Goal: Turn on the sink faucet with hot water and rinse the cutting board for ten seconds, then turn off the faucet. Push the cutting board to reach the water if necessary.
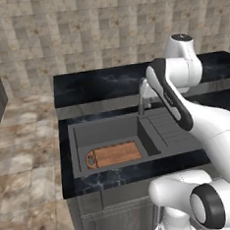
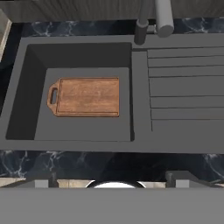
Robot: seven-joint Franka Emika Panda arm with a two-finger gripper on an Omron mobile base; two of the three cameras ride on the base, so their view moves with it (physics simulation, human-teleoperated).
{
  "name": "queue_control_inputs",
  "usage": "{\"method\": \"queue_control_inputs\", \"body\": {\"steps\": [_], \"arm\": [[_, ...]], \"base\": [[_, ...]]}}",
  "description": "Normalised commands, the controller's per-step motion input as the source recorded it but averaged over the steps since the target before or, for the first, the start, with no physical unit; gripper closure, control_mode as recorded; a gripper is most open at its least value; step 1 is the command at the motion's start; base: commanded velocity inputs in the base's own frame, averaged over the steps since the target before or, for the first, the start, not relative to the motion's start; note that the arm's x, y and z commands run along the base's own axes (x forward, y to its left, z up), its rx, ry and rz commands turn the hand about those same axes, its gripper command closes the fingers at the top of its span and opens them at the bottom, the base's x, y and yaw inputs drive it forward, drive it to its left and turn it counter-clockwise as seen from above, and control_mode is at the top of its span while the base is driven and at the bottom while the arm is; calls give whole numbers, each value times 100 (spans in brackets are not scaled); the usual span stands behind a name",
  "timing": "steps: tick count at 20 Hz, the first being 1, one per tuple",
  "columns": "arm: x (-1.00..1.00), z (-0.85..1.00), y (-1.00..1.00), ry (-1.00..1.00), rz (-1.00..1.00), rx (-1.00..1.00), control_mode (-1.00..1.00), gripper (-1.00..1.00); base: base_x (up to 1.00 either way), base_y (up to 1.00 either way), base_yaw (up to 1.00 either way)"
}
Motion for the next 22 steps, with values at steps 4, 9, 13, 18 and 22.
{"method": "queue_control_inputs", "body": {"steps": [4,9,13,18,22], "arm": [[12,26,-9,1,0,0,-100,-100],[30,21,-26,0,0,0,-100,-100],[48,28,-33,0,0,0,-100,-100],[57,11,-41,2,0,0,-100,-100],[53,-4,-35,2,0,0,-100,-100]], "base": [[0,0,0],[0,0,0],[0,0,0],[0,0,0],[0,0,0]]}}
